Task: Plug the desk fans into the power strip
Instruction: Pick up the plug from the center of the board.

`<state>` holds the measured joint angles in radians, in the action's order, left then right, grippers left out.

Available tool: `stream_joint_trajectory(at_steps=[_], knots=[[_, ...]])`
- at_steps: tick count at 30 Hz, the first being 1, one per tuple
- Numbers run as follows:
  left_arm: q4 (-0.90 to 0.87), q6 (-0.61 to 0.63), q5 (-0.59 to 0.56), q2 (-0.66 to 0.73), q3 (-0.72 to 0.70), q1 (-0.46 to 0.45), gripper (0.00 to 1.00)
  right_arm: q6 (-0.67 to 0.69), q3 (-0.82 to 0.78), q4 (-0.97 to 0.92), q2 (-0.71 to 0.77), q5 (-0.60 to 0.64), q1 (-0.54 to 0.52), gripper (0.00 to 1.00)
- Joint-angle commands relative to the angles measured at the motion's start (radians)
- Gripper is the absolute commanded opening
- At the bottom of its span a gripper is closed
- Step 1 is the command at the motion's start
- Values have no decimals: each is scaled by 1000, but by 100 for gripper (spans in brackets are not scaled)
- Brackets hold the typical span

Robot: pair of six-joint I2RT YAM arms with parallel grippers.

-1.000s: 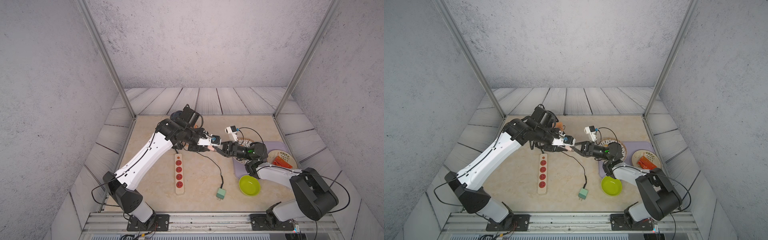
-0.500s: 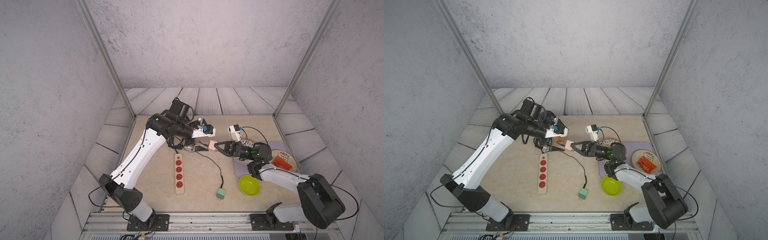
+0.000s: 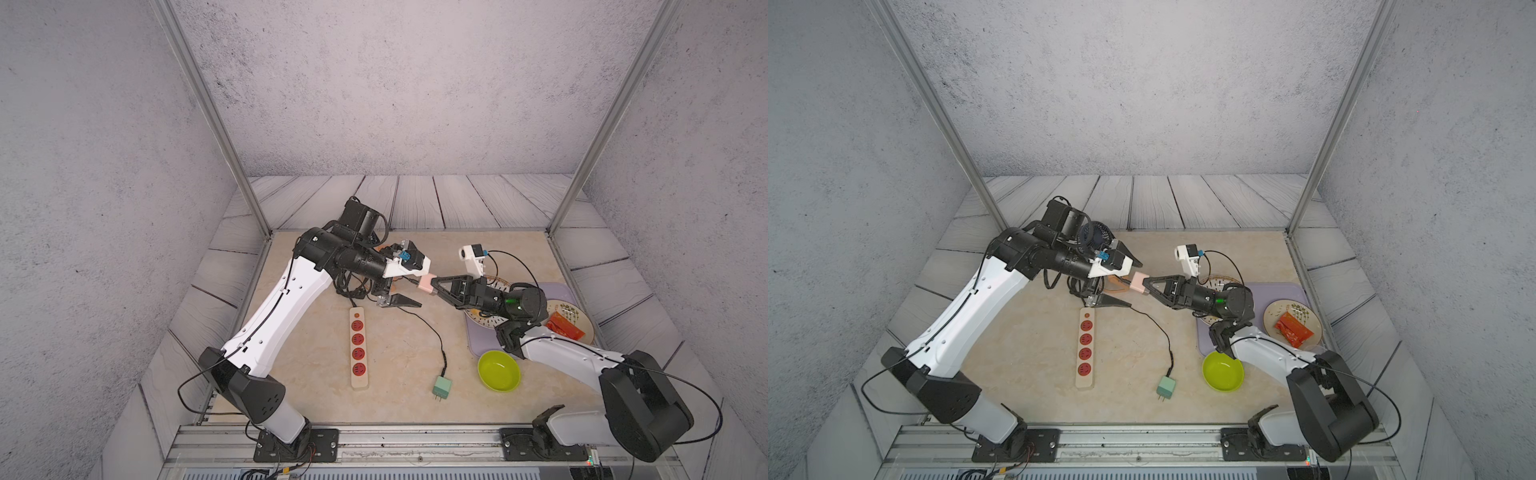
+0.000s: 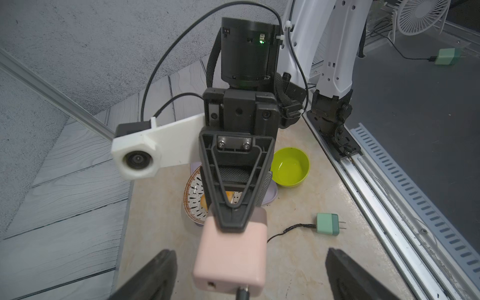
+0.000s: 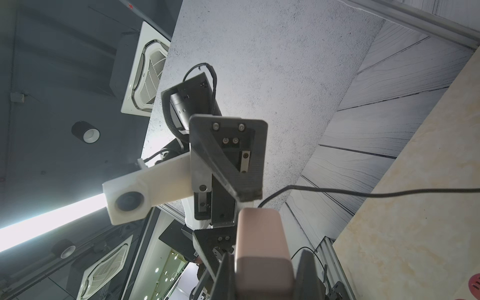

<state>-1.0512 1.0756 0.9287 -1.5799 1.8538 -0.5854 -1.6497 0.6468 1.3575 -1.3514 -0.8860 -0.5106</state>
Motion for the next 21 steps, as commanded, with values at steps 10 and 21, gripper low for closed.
stream_joint_trajectory(at_steps=[10,21], knots=[[17,20,-9,-30,-4,-6,78,-37,37,42,28,12,-6,0],[-7,36,7,-51,32,-21,68,-23,21,41,30,5,-6,0]])
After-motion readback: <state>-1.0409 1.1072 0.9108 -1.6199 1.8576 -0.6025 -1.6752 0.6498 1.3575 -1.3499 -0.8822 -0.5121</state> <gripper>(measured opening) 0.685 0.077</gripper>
